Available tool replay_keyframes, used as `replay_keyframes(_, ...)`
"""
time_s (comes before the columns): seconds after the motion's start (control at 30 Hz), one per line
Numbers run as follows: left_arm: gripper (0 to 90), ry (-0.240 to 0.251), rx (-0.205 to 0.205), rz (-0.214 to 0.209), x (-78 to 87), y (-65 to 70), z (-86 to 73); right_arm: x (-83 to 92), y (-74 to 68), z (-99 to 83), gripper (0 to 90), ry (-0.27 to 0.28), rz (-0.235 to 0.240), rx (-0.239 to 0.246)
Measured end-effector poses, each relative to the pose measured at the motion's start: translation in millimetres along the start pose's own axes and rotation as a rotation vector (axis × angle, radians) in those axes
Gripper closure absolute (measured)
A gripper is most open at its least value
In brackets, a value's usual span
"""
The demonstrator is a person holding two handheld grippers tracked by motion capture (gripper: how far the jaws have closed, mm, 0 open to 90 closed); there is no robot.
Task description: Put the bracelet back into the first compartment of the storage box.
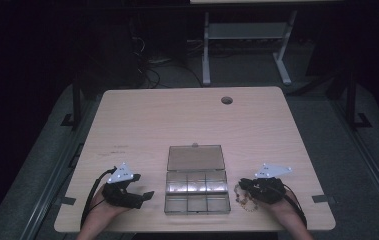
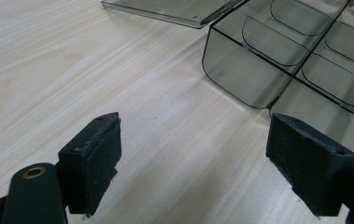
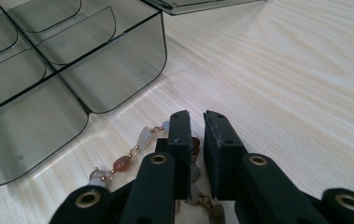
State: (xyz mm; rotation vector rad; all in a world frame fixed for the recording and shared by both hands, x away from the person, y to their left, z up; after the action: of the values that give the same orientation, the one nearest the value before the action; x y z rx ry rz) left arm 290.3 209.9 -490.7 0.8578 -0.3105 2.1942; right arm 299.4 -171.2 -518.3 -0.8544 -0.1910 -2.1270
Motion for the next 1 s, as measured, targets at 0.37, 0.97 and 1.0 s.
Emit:
replay_keyframes(0.37,17.5,-0.016,-0.01,-0.004,-1.1,-0.1,-1.0,-0.6,0.0,0.4,84.7,-0.003,0.001,-0.013)
replay_keyframes(0.97,17.8,-0.028,-0.015,-0.002,-1.6,-1.7,-2.5,18.7,-0.3,11.9,85.0,0.07,0.034,-0.005)
replay_keyframes(1.0,17.7,-0.027,-0.015,-0.001,-1.5,-1.8,-2.4,19.7,-0.5,12.8,85.0,0.075,0.036,-0.006)
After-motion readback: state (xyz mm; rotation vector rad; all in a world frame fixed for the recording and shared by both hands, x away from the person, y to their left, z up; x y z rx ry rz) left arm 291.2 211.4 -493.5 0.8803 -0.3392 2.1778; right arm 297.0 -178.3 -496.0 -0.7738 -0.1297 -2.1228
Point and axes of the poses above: each handheld gripper's, and its own axes: x roughly backward along the jaws, z roughly out of its top, y roughly to its right, the point moved 6 cm from there along -x, roughly forward along the jaws, and after that the axes turned 4 degrees about z, right-handed, at the moved point
